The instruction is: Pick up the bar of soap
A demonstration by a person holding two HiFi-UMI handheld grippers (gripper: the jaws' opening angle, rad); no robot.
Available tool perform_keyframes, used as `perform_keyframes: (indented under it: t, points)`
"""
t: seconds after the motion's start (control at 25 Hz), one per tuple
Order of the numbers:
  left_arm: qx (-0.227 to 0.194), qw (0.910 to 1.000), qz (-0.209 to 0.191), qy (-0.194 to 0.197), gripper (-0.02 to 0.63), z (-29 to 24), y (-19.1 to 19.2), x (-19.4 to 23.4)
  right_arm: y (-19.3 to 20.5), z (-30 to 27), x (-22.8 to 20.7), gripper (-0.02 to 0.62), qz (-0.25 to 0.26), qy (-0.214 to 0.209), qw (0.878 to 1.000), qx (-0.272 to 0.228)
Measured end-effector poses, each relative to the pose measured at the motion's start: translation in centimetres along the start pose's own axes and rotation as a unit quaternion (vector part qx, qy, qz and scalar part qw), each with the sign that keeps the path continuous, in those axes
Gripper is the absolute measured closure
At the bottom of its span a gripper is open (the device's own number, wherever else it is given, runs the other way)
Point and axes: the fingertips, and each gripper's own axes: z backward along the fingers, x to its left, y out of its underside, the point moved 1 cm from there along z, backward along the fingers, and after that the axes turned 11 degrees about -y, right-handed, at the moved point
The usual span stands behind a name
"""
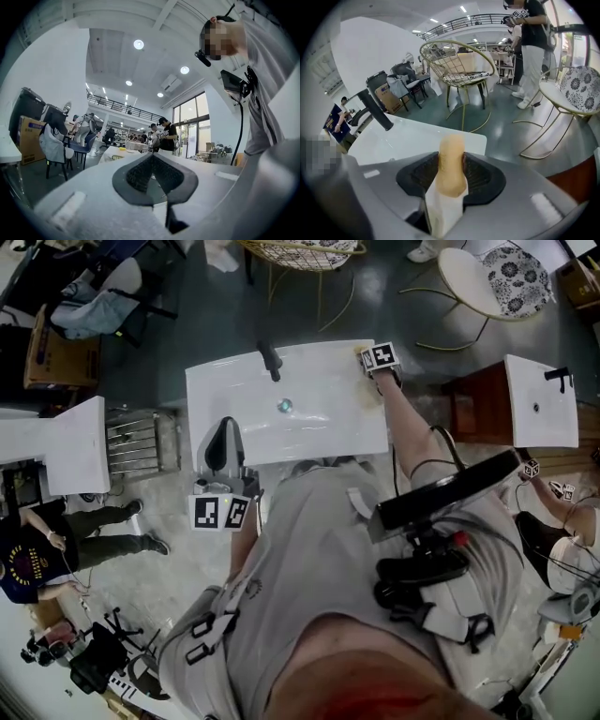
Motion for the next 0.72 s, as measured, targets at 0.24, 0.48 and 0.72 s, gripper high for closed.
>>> perform_keyframes:
  t: [0.24,0.48,0.72]
  points:
    - [-0.007,1.0000,0.002,0.005,0.607,-0.9,-0.3,-0.3,-0.9,-0.5,-1.1,0.422,-0.016,0.008,1.000,-0.008]
    - [-0.014,0.9995,0.003,0.028,0.607,-2.1,-0.9,-0.8,-3.7,3.5,1.0,0.335,0.003,0.018,0.998,-0.065]
    - [-0.029,0.9979,-0.003,0.058,0.607,-4.2,-2.1,-1.9,-9.9,15.1,9.4,0.431,0.087,-0.016,0.974,-0.210]
